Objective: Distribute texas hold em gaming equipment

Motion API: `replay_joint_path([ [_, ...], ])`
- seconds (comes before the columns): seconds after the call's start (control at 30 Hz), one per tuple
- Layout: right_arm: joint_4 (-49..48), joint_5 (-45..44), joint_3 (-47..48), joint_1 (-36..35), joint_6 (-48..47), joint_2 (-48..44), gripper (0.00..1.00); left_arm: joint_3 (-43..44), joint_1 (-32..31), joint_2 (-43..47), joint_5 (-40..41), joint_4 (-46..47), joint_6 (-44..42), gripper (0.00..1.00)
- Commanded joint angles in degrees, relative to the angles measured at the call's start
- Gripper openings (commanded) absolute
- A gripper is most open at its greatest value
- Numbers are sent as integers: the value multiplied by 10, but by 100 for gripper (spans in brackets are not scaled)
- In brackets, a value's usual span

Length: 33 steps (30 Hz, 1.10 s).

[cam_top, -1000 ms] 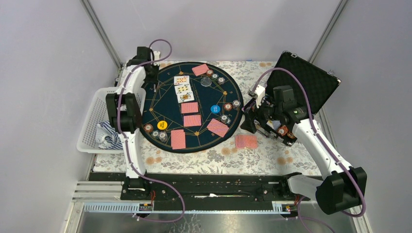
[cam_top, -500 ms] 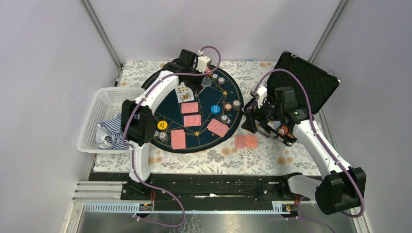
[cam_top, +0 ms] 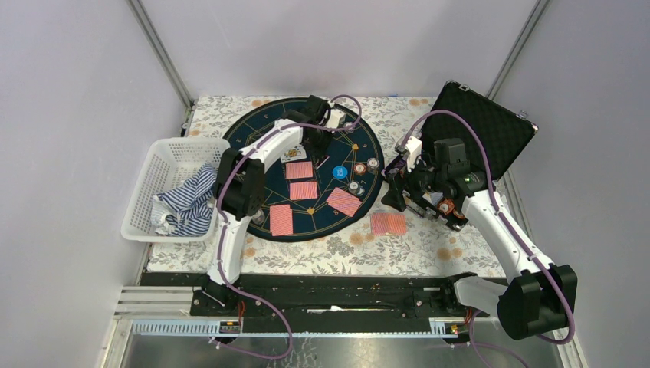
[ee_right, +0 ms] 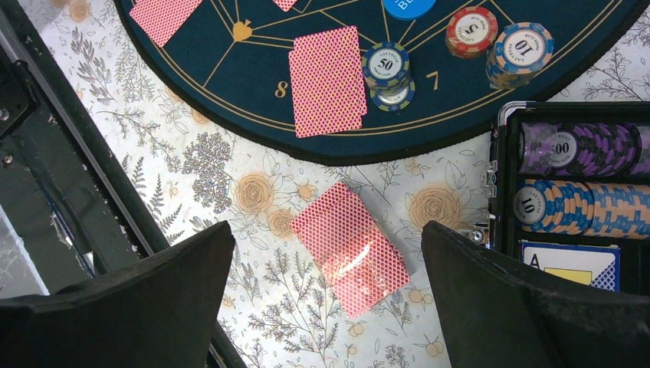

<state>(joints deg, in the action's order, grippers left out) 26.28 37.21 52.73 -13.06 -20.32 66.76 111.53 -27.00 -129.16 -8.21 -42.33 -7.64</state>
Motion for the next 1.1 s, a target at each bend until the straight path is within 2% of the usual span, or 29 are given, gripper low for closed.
replay_joint_path([
  [0.0, -12, 15, -1, 4, -3, -12, 100, 16, -5, 5, 29, 41, 10, 7],
  [0.2, -11, 15, -1, 5, -3, -12, 100, 12, -8, -5, 36, 45, 9, 14],
  [0.37, -11, 15, -2, 5, -4, -12, 100, 5, -8, -9, 29, 46, 7, 27],
  [0.57, -12, 17, -1, 6, -3, -11, 100, 3, -7, -12, 28, 49, 7, 36],
  [0.73, -11, 22, 2, 6, 1, -11, 100, 4, -7, 10, 23, 47, 15, 65],
  [0.83, -9, 27, 6, 6, 4, -11, 100, 13, -7, 37, 26, 36, 17, 96],
  [0.87, -8, 28, 9, 6, 5, -10, 100, 20, -7, 46, 27, 30, 16, 98],
  [1.07, 7, 21, 52, 8, 12, -5, 100, 79, 19, 106, -4, -40, 21, 99],
])
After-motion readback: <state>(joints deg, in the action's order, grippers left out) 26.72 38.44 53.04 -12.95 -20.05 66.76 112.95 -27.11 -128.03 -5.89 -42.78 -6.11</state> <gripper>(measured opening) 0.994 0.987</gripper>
